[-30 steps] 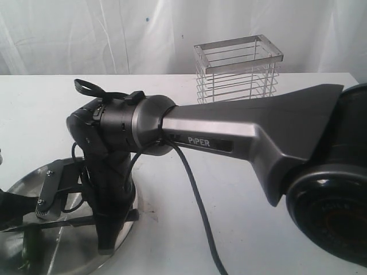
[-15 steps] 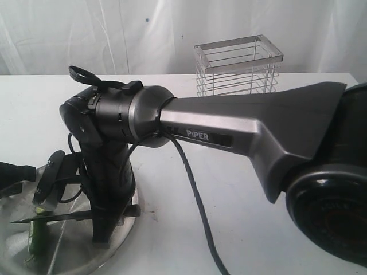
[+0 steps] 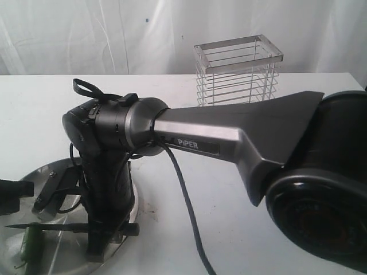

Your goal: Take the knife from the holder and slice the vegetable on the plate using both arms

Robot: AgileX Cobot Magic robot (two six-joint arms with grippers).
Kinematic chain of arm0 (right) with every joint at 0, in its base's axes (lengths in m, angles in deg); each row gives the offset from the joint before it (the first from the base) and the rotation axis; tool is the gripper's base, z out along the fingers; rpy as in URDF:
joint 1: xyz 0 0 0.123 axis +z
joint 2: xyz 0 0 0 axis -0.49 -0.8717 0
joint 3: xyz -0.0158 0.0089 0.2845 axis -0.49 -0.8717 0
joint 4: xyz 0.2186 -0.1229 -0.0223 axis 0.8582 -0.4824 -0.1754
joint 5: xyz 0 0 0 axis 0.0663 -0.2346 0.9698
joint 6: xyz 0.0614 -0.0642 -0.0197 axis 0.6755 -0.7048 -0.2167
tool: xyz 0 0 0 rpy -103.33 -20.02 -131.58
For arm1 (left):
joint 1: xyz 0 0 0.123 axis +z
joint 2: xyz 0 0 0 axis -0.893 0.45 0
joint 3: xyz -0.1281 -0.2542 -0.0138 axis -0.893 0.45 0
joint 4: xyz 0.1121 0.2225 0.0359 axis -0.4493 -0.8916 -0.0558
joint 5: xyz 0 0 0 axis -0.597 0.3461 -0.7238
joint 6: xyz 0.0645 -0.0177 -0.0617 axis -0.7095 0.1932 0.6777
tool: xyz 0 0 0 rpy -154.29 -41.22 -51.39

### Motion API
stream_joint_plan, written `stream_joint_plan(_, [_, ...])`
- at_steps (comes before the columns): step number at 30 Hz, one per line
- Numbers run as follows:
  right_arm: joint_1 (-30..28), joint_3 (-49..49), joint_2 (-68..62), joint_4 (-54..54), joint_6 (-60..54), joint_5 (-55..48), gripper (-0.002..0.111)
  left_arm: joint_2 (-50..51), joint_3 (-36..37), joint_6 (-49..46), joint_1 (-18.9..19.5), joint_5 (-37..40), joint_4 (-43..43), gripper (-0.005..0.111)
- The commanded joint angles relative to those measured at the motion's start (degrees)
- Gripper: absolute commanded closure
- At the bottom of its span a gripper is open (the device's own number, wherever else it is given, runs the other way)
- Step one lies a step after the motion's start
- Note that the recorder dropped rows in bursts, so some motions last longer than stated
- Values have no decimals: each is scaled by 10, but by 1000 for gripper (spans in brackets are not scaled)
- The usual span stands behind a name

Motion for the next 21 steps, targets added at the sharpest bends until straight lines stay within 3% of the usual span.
stream_joint_plan(1, [0, 1, 2, -6, -1, -12, 108, -2, 5, 3, 1, 4, 14, 106])
stream_joint_plan(12, [0, 1, 2, -10, -1, -12, 108, 56, 5, -29, 1, 9, 55, 107])
stream_joint_plan(21, [0, 1, 2, -13, -5, -9, 108, 45, -60, -187, 3, 90, 150, 107])
